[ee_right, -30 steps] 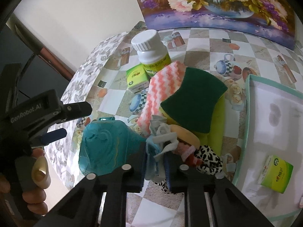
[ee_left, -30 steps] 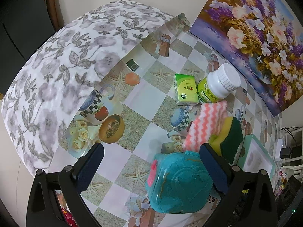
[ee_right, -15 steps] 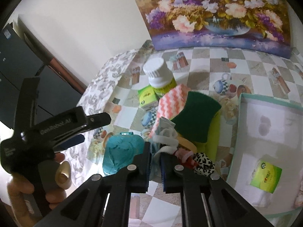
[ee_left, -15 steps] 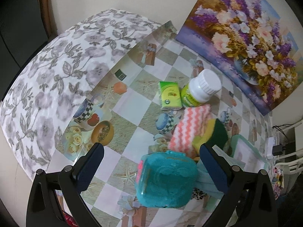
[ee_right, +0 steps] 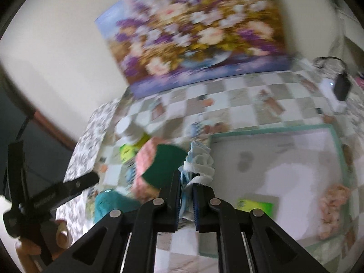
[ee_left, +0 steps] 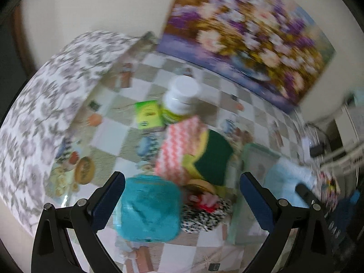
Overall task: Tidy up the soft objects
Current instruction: 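Hold blue mask over tray with right tool while left tool carries red scrunchie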
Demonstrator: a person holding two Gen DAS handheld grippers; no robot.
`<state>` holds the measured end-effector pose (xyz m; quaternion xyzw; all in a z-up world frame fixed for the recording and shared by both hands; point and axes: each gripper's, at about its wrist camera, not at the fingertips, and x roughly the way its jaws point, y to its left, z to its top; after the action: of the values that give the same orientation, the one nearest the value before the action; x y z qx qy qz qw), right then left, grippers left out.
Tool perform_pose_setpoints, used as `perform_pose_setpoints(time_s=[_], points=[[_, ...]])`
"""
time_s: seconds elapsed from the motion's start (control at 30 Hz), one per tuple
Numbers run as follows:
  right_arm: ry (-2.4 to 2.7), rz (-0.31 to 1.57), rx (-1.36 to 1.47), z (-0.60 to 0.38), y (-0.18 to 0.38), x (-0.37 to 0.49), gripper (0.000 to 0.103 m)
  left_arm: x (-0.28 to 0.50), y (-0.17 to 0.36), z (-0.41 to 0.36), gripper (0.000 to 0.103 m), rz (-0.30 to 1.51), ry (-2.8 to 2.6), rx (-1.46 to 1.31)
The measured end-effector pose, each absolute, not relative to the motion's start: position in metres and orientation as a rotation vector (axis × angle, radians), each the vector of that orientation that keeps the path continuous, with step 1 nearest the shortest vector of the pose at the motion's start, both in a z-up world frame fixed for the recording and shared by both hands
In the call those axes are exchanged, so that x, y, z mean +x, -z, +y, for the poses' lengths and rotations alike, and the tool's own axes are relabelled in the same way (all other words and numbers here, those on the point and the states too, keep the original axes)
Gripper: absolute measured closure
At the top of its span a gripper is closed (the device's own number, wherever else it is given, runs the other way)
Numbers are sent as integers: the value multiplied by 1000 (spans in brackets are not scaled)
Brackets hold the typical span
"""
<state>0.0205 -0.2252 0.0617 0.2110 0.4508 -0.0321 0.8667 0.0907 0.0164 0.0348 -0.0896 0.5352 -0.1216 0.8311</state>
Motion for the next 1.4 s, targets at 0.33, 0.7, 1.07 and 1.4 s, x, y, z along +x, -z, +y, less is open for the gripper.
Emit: perform_pose_setpoints(time_s=[0.33,0.7,1.07,1.4], points=[[155,886,538,-276,-72,-3,93,81,-5,-57,36,1239,400,27],[156,891,558,-282,-70,-6,93,77,37,-89,61,1324,350,208],[152,888,571,-284,-69,-7,93,83,44,-86,83,1308,267,259],[156,881,601,-290,-71,-10,93,86,33,-77,101,1278,256,214]])
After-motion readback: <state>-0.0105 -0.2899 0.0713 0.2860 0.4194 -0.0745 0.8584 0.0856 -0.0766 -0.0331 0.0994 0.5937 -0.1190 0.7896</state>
